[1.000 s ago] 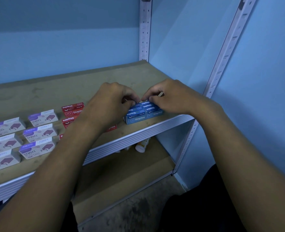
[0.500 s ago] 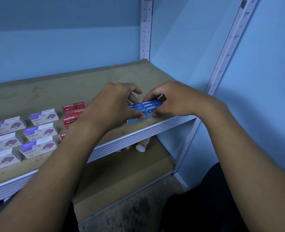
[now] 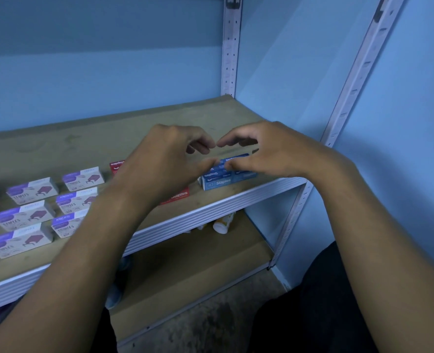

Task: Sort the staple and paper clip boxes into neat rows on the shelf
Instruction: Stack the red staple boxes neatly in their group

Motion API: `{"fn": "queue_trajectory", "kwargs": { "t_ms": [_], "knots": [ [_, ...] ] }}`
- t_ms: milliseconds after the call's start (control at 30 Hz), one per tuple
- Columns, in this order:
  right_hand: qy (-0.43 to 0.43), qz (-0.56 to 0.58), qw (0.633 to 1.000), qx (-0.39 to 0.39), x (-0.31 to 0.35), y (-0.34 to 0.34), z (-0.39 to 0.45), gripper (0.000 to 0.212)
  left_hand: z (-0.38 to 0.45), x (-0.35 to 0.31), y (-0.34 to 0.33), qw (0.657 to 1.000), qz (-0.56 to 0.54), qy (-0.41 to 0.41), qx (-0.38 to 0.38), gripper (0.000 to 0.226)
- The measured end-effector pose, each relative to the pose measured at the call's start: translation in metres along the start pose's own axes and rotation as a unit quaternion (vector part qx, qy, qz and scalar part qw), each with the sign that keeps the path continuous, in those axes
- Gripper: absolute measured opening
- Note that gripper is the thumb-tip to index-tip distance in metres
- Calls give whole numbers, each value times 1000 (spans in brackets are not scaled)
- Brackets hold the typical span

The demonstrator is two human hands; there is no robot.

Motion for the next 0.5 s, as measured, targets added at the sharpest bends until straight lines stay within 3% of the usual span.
{"fn": "queue_trajectory", "kwargs": {
  "t_ms": [267,500],
  "knots": [
    [66,25,998,4,33,-19,16,28,-24,30,41,995,84,49,17,18],
    [101,37,994,19,51,-38,32,21,-38,47,54,993,79,84,37,16]
  ]
}}
Point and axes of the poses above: each hand's wrist, its own z-axis towards the middle knuckle, its own y-axis out of the back of the hand, x = y × z, the point moved 1 cm from there along z, towards the middle knuckle, and after that the axes turned 8 degrees about z, right-handed, at the moved point
